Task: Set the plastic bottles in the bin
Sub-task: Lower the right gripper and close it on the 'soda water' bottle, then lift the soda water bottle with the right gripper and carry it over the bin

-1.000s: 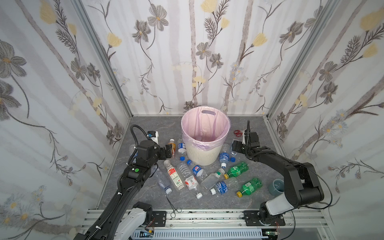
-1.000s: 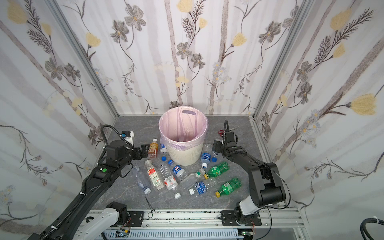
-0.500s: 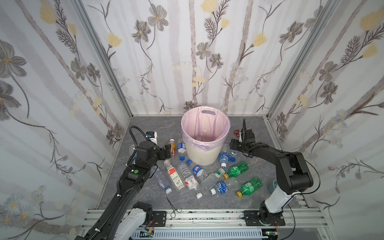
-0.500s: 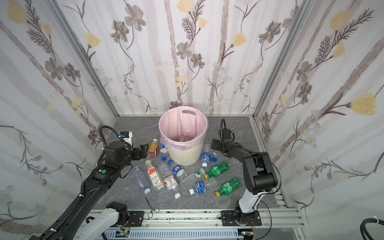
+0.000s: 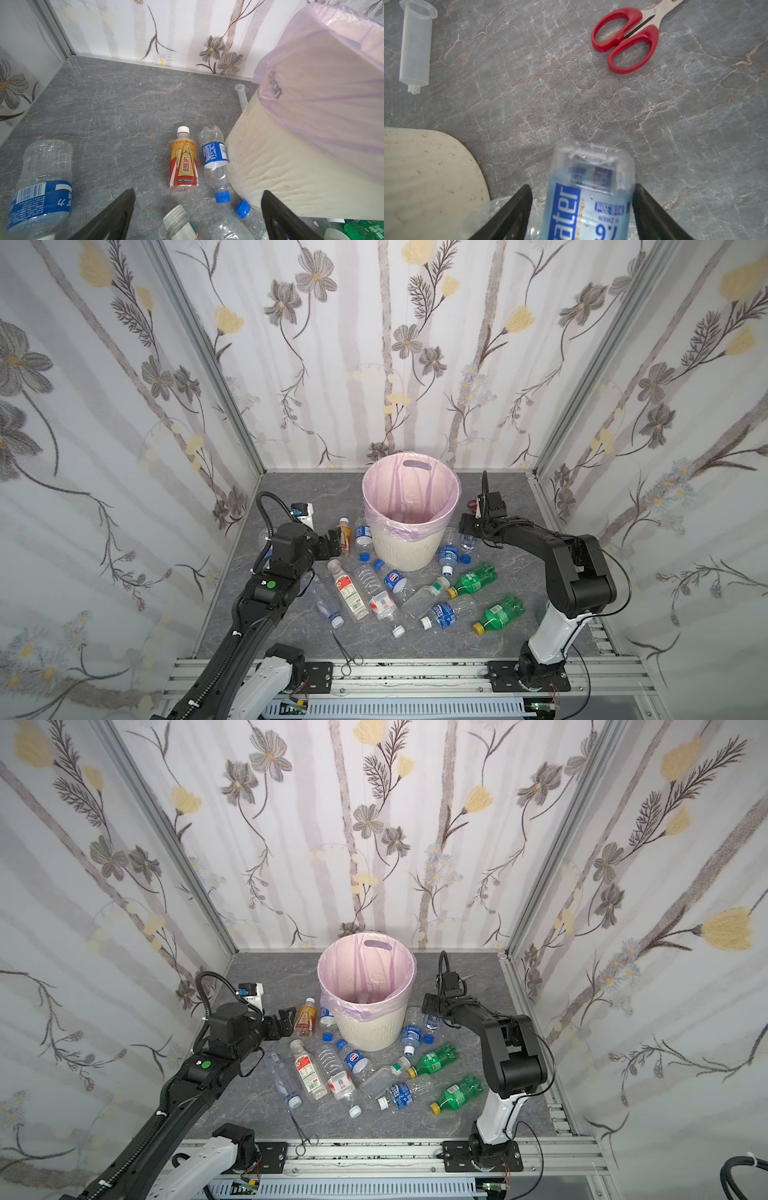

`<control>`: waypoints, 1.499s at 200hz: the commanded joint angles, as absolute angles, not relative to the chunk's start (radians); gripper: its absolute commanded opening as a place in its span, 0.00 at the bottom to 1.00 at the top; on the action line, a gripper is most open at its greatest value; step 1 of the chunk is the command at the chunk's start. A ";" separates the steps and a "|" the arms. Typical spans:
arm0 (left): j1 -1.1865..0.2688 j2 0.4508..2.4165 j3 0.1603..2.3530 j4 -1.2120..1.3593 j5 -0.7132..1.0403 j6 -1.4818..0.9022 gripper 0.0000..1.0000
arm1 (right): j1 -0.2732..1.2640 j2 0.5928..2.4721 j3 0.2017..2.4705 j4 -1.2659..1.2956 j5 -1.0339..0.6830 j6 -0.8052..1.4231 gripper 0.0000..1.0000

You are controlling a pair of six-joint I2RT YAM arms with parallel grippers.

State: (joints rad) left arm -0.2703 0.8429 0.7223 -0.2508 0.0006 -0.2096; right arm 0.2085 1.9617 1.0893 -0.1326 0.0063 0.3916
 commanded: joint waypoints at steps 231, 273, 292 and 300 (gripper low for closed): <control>-0.267 0.788 0.704 -0.227 0.002 -0.222 0.97 | 0.210 1.891 1.136 -0.272 0.100 0.301 0.54; -0.267 0.789 0.699 -0.225 0.007 -0.228 0.97 | 0.208 1.776 1.157 -0.299 0.131 0.273 0.54; -0.267 0.784 0.693 -0.225 0.011 -0.226 0.97 | 0.207 1.723 1.183 -0.325 0.142 0.269 0.54; -0.266 0.781 0.690 -0.225 0.013 -0.226 0.97 | 0.207 1.698 1.196 -0.336 0.145 0.265 0.54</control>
State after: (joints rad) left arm -0.2684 0.7891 0.6975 -0.2470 0.0044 -0.2169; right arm 0.2089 1.7531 1.1618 -0.3214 0.1131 0.2844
